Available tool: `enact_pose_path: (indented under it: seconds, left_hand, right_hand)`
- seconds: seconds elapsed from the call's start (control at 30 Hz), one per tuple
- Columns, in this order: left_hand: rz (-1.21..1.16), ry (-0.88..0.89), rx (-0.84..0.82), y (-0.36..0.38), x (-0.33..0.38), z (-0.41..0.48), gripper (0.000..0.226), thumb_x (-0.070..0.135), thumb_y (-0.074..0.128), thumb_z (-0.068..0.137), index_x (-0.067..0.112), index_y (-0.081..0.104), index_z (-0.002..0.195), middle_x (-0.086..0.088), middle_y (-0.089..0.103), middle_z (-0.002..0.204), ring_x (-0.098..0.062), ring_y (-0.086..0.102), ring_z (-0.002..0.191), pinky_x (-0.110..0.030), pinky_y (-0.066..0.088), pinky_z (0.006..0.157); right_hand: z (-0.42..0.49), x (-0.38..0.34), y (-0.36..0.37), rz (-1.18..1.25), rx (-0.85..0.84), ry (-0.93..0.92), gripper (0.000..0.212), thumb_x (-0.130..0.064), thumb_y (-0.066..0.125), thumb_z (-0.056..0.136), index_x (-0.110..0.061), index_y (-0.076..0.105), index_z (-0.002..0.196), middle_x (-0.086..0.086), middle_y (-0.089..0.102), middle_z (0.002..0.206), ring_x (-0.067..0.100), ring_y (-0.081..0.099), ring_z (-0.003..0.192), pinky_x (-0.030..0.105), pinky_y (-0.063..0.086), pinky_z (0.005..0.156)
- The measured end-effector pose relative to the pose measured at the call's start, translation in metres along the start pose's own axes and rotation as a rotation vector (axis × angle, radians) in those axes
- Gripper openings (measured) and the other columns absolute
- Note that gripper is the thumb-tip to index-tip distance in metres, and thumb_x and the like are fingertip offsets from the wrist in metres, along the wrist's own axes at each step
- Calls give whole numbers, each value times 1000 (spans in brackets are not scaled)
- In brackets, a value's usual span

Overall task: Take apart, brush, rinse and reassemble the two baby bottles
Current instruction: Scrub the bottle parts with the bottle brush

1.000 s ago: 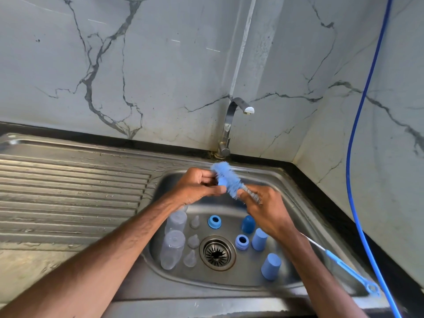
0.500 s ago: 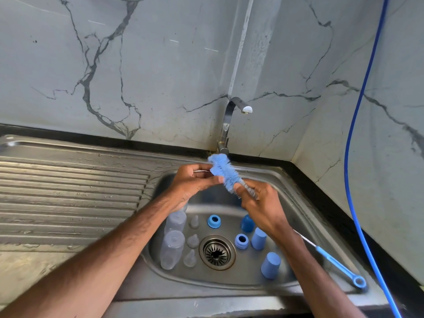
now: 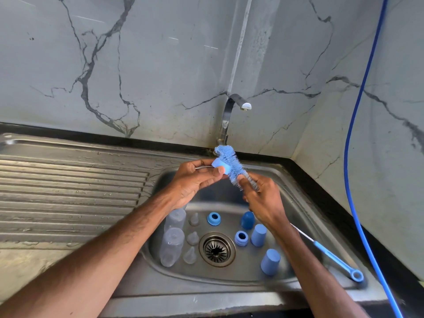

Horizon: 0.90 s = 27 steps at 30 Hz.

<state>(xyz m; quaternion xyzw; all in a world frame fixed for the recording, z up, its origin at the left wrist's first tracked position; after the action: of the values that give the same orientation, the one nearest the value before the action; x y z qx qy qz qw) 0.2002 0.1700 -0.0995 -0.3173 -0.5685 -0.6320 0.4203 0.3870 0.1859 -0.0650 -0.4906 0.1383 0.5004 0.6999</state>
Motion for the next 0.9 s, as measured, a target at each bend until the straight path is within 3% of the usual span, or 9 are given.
enact_pose_path:
  seconds: [0.2, 0.27, 0.4, 0.5, 0.57, 0.7, 0.83, 0.9]
  left_hand:
    - [-30, 0, 32, 2, 0, -2, 50, 9, 80, 77, -3, 66, 123, -19, 75, 114, -27, 76, 101, -24, 60, 81]
    - [-47, -10, 4, 9, -1, -2, 45, 8, 77, 83, -3, 65, 124, -21, 74, 117, -28, 75, 103, -24, 60, 82]
    - [-63, -18, -1, 7, -1, -2, 37, 3, 66, 95, -2, 63, 131, -20, 70, 126, -25, 71, 112, -28, 59, 92]
    - [-69, -49, -90, 20, -2, -4, 37, 2, 60, 99, -2, 59, 136, -19, 68, 130, -29, 67, 120, -33, 58, 97]
    - [-55, -49, -117, 25, -2, -4, 39, 1, 58, 99, -2, 57, 137, -19, 67, 132, -28, 66, 122, -35, 56, 100]
    - [-40, -26, -108, 16, 1, -2, 40, -1, 55, 99, -4, 54, 140, -21, 64, 136, -31, 62, 128, -37, 53, 105]
    - [43, -45, -168, 26, -2, -4, 41, -7, 57, 97, -2, 56, 138, -18, 67, 133, -29, 64, 125, -35, 56, 101]
    - [95, -43, -149, 20, -4, -4, 42, -7, 58, 97, -3, 56, 138, -19, 68, 132, -30, 65, 124, -37, 55, 103]
  right_hand:
    - [0, 5, 1, -4, -1, -6, 18, -55, 56, 101, -47, 69, 90, 2, 65, 67, 11, 56, 48, 41, 54, 47]
    - [4, 8, -2, -24, 30, 24, 23, -51, 56, 102, -38, 67, 87, 6, 63, 67, 13, 52, 49, 47, 54, 49]
    - [-4, 4, 6, -16, -25, -31, 22, -57, 54, 101, -41, 69, 96, 7, 62, 67, 28, 57, 55, 46, 53, 47]
    - [7, 9, -5, -87, 57, 29, 32, -53, 55, 102, -32, 65, 80, 0, 62, 61, 18, 58, 53, 40, 53, 53]
    - [8, 10, -8, -103, 79, 39, 34, -52, 55, 103, -35, 61, 74, -3, 62, 60, 16, 58, 53, 37, 51, 53]
    - [-2, 3, 2, -97, -5, -8, 28, -54, 53, 102, -39, 65, 82, -3, 63, 63, 20, 62, 57, 39, 52, 52]
    - [10, 8, -9, -146, 64, 59, 37, -46, 55, 104, -25, 61, 74, -2, 63, 61, 20, 61, 58, 35, 50, 56]
    - [5, 6, 0, -150, 0, 37, 36, -47, 55, 104, -24, 64, 78, -2, 63, 62, 21, 62, 58, 40, 54, 56]
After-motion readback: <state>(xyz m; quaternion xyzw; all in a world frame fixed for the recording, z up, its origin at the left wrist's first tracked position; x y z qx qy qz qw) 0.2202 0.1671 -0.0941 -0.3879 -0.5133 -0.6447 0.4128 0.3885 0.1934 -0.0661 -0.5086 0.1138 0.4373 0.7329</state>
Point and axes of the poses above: each hand's wrist, its own z-axis towards the middle knuckle, its own y-axis out of the palm, x = y × z, the point moved 9 cm from there along z, towards the middle knuckle
